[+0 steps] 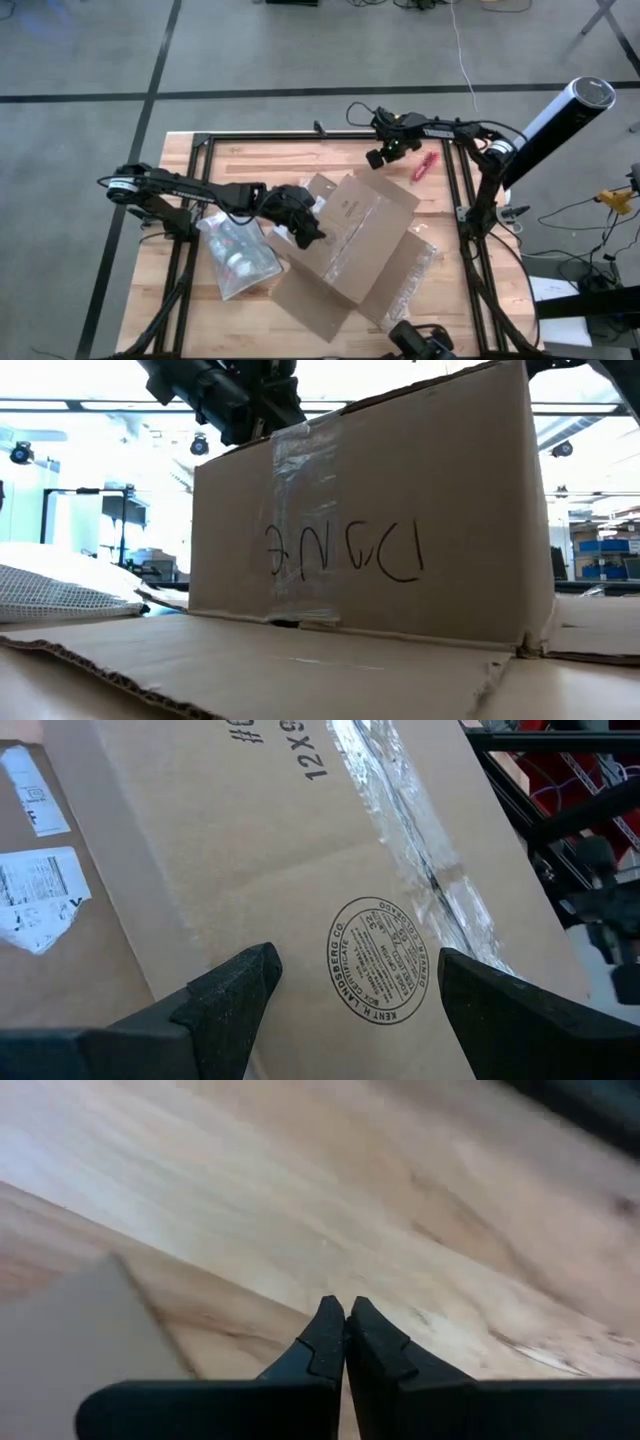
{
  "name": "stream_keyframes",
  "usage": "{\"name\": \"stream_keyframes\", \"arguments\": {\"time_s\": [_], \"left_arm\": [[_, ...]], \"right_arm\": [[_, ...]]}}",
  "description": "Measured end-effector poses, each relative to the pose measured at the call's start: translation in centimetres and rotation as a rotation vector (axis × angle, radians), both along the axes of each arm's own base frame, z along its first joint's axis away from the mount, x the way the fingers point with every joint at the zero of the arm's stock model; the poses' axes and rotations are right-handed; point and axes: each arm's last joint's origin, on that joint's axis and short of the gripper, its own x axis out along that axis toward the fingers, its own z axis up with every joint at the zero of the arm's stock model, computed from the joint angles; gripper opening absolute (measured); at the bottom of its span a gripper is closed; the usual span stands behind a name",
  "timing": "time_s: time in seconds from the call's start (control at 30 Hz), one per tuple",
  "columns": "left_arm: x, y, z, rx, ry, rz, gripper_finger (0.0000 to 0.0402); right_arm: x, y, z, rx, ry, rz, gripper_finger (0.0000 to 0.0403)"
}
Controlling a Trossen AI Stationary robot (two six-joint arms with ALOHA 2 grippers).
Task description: Unpack boxes
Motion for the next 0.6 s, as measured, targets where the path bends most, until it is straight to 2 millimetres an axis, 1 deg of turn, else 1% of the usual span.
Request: {"name": "stream_keyframes", "arguments": {"time_s": [0.1, 0.2, 0.3, 0.37, 0.47, 0.6], "left_arm": [[0.0, 0.2, 0.1, 0.007, -0.003, 0.004, 0.0274], [0.1, 0.2, 0.1, 0.007, -0.005, 0.005, 0.0274], [0.1, 0.3, 0.1, 0.008, -0.005, 0.008, 0.0274], [0.1, 0.3, 0.1, 0.007, -0.005, 0.007, 0.0274], [0.1, 0.3, 0.1, 0.009, -0.006, 0.006, 0.0274], [0.1, 0.3, 0.1, 0.029, -0.010, -0.010, 0.0274]], "right_arm": [[-0.2, 0.1, 0.9, -0.019, -0.019, -0.010, 0.0002], [-0.6, 0.3, 2.3, -0.045, -0.047, -0.042, 0.0001], [-1.5, 0.7, 3.5, -0.063, -0.022, -0.067, 0.0000], [-2.2, 1.4, 4.5, -0.063, 0.003, -0.082, 0.0008], [-3.4, 2.5, 5.7, -0.060, 0.050, -0.140, 0.0038], [-5.1, 4.0, 6.4, -0.082, 0.065, -0.252, 0.0104]]}}
